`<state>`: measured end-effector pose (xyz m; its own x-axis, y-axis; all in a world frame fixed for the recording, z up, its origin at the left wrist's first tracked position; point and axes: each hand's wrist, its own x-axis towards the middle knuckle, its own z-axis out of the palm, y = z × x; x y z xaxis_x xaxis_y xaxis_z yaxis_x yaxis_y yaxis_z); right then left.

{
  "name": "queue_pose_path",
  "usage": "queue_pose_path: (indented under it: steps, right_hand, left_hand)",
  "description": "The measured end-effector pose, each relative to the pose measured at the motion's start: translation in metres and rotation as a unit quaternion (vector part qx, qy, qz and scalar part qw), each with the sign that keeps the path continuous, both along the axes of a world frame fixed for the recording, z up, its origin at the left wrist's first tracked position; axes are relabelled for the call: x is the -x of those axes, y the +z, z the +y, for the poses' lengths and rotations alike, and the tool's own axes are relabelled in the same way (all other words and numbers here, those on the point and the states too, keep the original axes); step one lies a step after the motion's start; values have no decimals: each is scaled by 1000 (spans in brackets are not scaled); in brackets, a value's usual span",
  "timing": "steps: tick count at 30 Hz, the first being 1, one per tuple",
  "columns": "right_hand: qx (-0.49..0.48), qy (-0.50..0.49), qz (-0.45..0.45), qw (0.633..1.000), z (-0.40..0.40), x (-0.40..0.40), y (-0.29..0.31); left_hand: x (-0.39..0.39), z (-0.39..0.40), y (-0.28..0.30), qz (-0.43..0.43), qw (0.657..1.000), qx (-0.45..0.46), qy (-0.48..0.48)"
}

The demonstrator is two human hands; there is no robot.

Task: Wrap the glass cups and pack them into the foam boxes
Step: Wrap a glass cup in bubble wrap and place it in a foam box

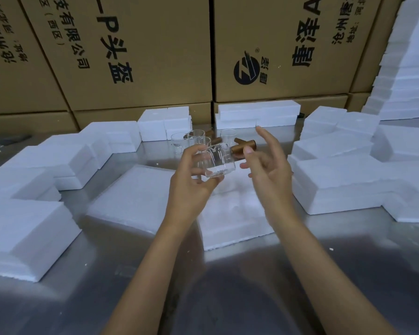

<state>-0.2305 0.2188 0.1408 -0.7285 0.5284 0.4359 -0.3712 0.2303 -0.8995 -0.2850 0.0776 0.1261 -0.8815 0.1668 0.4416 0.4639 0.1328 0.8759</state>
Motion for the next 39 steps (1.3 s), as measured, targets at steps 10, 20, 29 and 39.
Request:
queue_pose_path:
  steps: [10, 20, 29, 39]
  right_hand:
    - [-61, 13, -25, 998, -19, -5, -24]
    - [187, 124, -27, 974, -12, -10, -14]
    - [283, 279, -61, 916, -10, -9, -9]
    - [111, 83, -17, 990, -14, -10, -17]
  left_hand:
    - [-9, 10, -4, 89, 995, 25, 49]
    - [-14, 16, -6, 197, 969, 142, 54]
    - [-9, 10, -7, 161, 976, 138, 47]
    - [-15, 15, -4, 257, 938, 184, 140]
